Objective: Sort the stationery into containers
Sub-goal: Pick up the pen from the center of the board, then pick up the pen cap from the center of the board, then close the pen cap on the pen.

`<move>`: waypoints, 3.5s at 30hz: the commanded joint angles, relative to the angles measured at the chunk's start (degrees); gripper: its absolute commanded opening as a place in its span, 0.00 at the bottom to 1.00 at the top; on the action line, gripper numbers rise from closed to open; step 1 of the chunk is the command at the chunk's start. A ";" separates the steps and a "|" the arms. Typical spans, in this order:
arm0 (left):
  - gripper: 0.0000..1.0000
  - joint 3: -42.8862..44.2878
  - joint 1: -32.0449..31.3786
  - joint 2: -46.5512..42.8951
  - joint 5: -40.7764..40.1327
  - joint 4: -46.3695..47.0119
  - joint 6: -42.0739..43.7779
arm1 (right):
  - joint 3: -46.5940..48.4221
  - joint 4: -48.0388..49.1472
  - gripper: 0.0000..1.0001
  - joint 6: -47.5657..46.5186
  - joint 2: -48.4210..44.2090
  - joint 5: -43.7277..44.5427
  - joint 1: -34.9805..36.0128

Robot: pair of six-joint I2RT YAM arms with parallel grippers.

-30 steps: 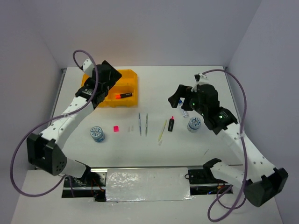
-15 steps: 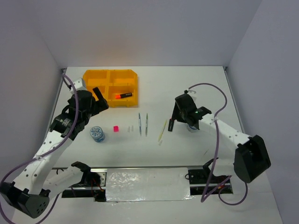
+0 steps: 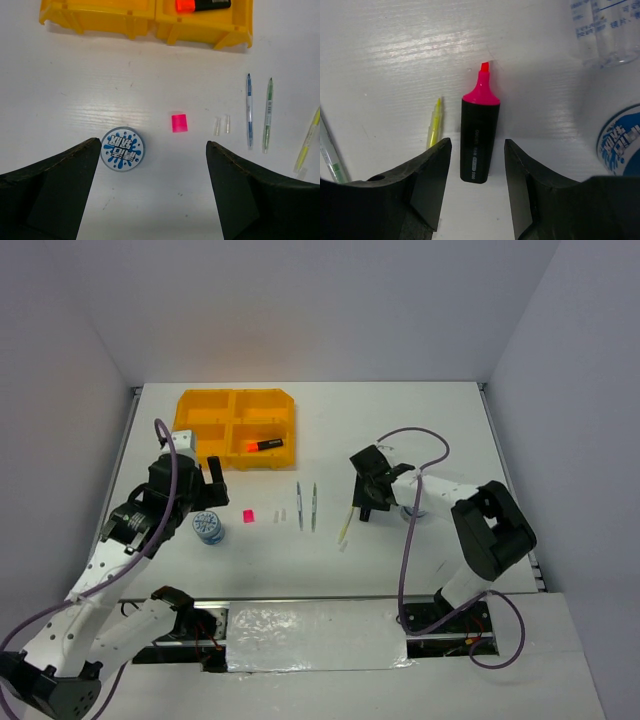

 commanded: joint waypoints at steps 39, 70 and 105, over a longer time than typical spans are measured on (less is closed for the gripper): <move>0.90 -5.93 -8.34 34.69 -3.96 17.34 -21.37 | 4.68 -10.53 0.21 -12.21 -22.02 3.74 12.68; 0.00 -8.39 -6.32 33.60 6.66 24.44 -18.38 | -2.17 2.37 0.18 -14.93 -30.63 -14.26 14.35; 0.00 -22.01 -6.76 7.38 56.07 120.35 -34.73 | -12.55 63.93 0.13 3.35 -37.32 -52.69 17.25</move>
